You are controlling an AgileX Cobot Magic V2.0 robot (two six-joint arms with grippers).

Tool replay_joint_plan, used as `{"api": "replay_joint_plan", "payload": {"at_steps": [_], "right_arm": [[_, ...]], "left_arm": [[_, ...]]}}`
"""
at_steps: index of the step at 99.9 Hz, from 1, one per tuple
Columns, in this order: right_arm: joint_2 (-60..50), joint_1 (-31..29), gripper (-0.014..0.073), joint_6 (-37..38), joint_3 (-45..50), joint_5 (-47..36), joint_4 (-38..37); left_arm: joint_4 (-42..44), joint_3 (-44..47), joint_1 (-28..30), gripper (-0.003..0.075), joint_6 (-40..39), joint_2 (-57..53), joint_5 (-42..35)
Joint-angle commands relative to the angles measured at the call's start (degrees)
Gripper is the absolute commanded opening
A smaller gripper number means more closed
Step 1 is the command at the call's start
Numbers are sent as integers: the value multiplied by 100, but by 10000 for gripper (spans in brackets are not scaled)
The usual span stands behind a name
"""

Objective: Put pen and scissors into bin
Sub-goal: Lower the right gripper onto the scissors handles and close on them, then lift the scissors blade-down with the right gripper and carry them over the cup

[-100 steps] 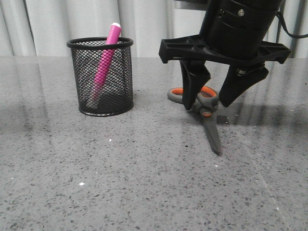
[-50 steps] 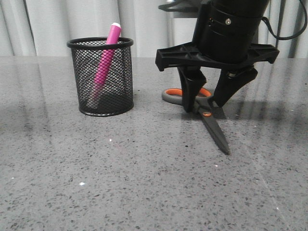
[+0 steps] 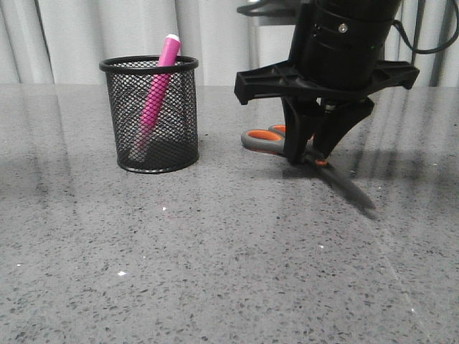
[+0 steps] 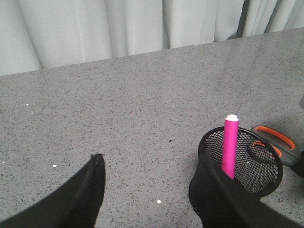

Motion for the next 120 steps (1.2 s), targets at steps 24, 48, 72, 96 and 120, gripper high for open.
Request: {"api": "replay_joint_plan", "payload": {"at_steps": [24,48,72,96,120], "right_arm": [[-1893,44,-75,338,752,-2409,-116],[-2592,137,-75,338,1658,-5393,-144],[-1897,286,-75,327,1672,-7844,-775],[-912,286,-75,191,1648,-9942,-1228],[-472,274,-75,20,1648,-10186,-1098]], "left_arm": [[-226,-166,6,386,-38,-90,-294],[-226,-166,6,386,-38,-90,-382],[-226,-166,6,386,-38,-90,-382],[-226,-166,6,386,-38,-90,-382],[-226,-166,6,386,-38,-90,-392]]}}
